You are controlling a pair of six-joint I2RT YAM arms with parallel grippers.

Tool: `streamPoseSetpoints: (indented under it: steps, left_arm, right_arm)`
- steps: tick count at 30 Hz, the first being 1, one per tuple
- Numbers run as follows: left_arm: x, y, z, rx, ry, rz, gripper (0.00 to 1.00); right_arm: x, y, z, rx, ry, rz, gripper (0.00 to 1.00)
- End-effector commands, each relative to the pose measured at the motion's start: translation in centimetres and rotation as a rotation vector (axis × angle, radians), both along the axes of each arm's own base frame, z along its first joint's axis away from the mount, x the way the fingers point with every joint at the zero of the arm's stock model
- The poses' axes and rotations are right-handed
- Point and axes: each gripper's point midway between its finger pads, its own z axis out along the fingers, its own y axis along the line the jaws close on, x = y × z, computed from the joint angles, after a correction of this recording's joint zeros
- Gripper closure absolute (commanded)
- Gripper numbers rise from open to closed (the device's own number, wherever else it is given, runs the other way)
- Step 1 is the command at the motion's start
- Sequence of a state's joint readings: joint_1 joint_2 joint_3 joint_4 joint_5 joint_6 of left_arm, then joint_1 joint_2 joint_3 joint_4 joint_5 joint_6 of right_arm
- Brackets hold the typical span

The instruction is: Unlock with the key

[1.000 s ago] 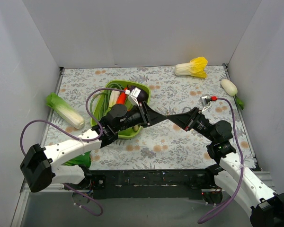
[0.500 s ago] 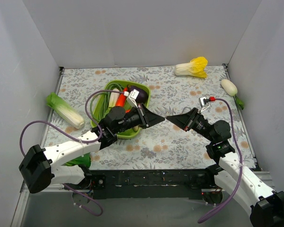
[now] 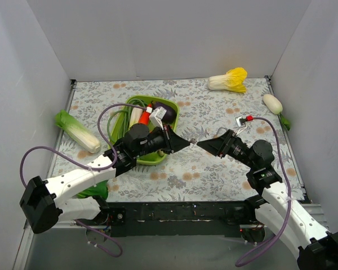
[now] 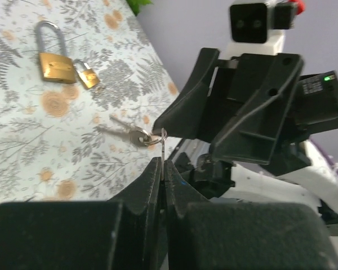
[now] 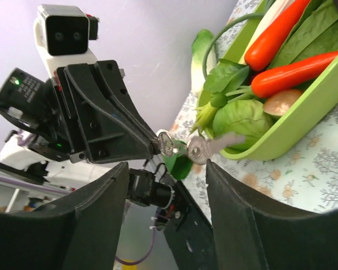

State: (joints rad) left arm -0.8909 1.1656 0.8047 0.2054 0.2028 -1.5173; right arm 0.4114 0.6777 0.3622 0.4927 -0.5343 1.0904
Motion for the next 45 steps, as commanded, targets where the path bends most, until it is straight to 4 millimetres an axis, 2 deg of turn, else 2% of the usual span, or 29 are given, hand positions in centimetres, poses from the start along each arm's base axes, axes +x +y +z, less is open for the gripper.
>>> streamPoseSetpoints:
  steps: [1,3,5,7,8,13,15,16,20,23,27,30,31,33,35,40,43,45]
  left_arm:
    - [-0.8,2.6,-0.3,0.198,-0.125,-0.071,1.00]
    - [-1.7,3.3,-1.2,0.285,-0.173,-0.141,1.00]
    - [-3.7,3.4,-1.6,0.309,-0.189,-0.262,1.00]
    - [-5.3,3.4,-1.2,0.307,-0.273,-0.384,1.00]
    - [-7.0,3.5,-0.6,0.273,-0.291,-0.473,1.00]
    - [-9.3,3.8,1.0,0.226,-0.362,-0.608,1.00]
    - [-10.0,4.0,0.8,0.231,-0.342,-0.654,1.00]
    - [-10.1,4.0,1.2,0.229,-0.355,-0.663,1.00]
    - [-10.6,4.3,0.3,0.263,-0.313,-0.706,1.00]
    - [-10.8,4.4,-0.1,0.276,-0.296,-0.727,1.00]
    - [-11.0,4.6,-0.4,0.286,-0.289,-0.735,1.00]
    - [-11.1,4.7,-0.4,0.289,-0.291,-0.741,1.00]
    - [-11.2,4.8,-0.4,0.289,-0.292,-0.744,1.00]
    - [-11.4,4.9,-0.4,0.285,-0.288,-0.754,1.00]
    - [-11.4,4.9,-0.7,0.292,-0.281,-0.759,1.00]
    - [-11.3,4.9,-0.9,0.306,-0.284,-0.763,1.00]
    - [-11.2,4.8,-0.5,0.298,-0.298,-0.763,1.00]
    - [-11.1,4.7,-0.3,0.296,-0.307,-0.762,1.00]
  right_arm:
    - [-0.5,-0.6,2.5,-0.123,-0.132,-0.005,0.34]
    - [-0.5,-0.8,2.7,-0.184,-0.196,-0.004,0.33]
    - [-0.8,-0.7,2.9,-0.234,-0.249,0.029,0.33]
    - [-1.7,0.1,2.8,-0.252,-0.289,0.126,0.35]
    - [-2.0,0.2,3.1,-0.256,-0.312,0.157,0.37]
    - [-4.4,1.7,2.2,-0.268,-0.348,0.395,0.44]
    - [-5.6,2.4,1.6,-0.278,-0.338,0.462,0.46]
    - [-6.0,2.7,1.2,-0.286,-0.342,0.491,0.47]
    - [-8.6,4.2,0.8,-0.280,-0.355,0.602,0.50]
    - [-9.5,5.0,0.6,-0.283,-0.363,0.629,0.52]
    - [-9.7,5.2,0.8,-0.276,-0.366,0.632,0.54]
    - [-8.9,5.0,0.8,-0.320,-0.382,0.580,0.56]
    - [-8.2,4.8,0.6,-0.351,-0.372,0.537,0.55]
    - [-8.1,4.6,0.8,-0.369,-0.374,0.527,0.51]
    - [-8.4,4.7,1.0,-0.356,-0.372,0.544,0.45]
    - [-10.1,5.2,1.2,-0.310,-0.375,0.638,0.44]
    - [-10.9,5.7,0.4,-0.331,-0.359,0.674,0.46]
    - [-11.4,5.9,0.2,-0.331,-0.358,0.694,0.54]
